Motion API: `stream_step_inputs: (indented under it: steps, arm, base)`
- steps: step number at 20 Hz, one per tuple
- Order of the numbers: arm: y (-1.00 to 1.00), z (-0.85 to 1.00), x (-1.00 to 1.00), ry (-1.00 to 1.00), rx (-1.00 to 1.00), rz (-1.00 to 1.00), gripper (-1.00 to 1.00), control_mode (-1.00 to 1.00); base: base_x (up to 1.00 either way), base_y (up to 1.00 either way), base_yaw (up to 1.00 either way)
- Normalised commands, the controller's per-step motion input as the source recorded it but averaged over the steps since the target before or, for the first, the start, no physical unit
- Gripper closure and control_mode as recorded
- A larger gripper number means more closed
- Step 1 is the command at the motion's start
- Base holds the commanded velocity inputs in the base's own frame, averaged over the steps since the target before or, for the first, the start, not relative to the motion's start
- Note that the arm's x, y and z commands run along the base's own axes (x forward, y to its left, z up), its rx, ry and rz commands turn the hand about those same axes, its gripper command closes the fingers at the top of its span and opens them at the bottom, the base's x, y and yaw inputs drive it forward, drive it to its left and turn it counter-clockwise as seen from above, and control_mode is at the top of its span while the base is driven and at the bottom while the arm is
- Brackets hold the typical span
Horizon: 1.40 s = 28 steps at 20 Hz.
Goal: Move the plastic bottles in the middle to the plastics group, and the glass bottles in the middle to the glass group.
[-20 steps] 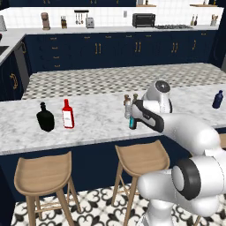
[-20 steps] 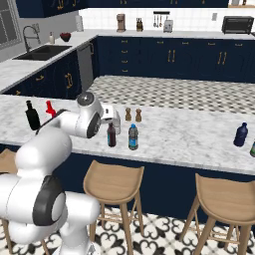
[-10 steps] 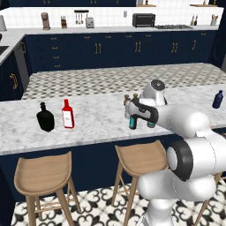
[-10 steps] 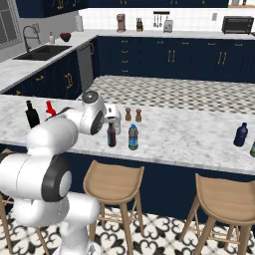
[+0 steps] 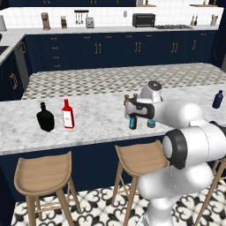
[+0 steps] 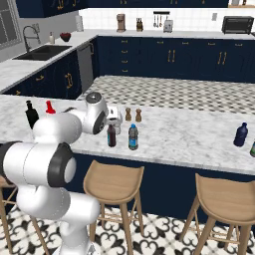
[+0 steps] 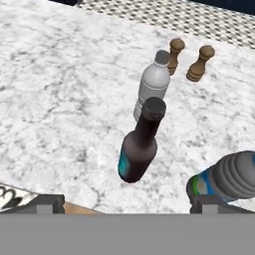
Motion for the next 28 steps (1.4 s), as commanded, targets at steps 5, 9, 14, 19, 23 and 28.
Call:
stream_step_inputs:
  steps: [5,9,14,19,23,28]
  arm:
    - [0.0,-0.27,0.16,0.02,0.0,0.0,-1.0,-1.0]
    - [0.0,-0.06,0.22,0.0,0.0,-0.02,-1.0,-1.0]
    - [0.0,-0.03,0.16,0.0,0.0,-0.04,-1.0,-1.0]
    - [0.0,-0.24,0.1,0.0,0.0,-0.03,-1.0,-1.0]
    - [0.0,-0.28,0.12,0.0,0.0,-0.03,-1.0,-1.0]
    - [0.0,-0.07,0.1,0.0,0.0,-0.03,-1.0,-1.0]
  base:
    - [0.0,0.0,0.0]
    - [0.0,0.0,0.0]
    - [0.0,0.0,0.0]
    - [0.0,0.0,0.0]
    - [0.0,0.0,0.0]
    - [0.0,0.0,0.0]
